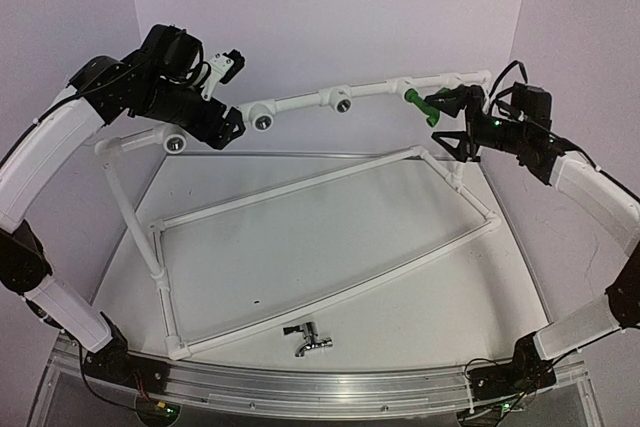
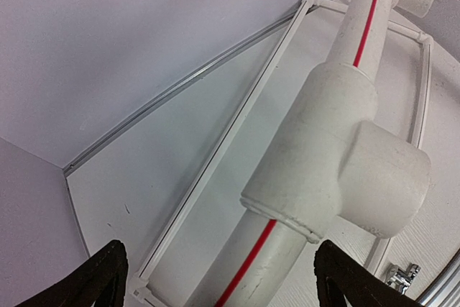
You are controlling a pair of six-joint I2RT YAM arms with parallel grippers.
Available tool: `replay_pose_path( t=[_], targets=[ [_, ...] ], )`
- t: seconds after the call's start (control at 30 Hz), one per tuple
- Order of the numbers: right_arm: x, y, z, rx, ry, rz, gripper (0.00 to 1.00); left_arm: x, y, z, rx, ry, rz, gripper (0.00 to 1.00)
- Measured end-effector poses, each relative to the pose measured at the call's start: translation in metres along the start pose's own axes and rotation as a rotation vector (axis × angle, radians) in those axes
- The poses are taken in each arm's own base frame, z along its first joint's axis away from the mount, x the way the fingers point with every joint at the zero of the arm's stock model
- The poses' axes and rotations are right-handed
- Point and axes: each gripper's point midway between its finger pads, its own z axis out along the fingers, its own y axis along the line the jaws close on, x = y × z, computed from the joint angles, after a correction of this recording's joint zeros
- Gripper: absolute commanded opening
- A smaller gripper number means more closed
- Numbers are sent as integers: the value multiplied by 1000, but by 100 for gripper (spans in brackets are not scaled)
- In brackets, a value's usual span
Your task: Install the water faucets
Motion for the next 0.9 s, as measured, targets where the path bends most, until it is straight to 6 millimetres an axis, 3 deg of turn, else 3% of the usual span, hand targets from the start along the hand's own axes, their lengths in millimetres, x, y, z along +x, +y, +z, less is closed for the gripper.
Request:
replay_pose_path(
  t=[0.13,0.27,0.5,0.63,0.77,0.9],
  targets=[
    [-6,-1,-8,11,-18,-119,98,0,0,0,1,0,0,89],
    [-13,3,-24,83,-64,-349,98,0,0,0,1,-1,0,89],
    [-37,43,-66,222,-197,-961,98,0,0,0,3,-1,-1,89],
    [-43,63,-78,303,-229,-1318,98,0,0,0,2,-4,-1,89],
    [-23,70,-67,376,-174,-1696,98,-1,0,0,2,-8,-2,89],
    [10,57,-48,412,-61,-2022,98,-1,0,1,2,-10,-2,89]
  ],
)
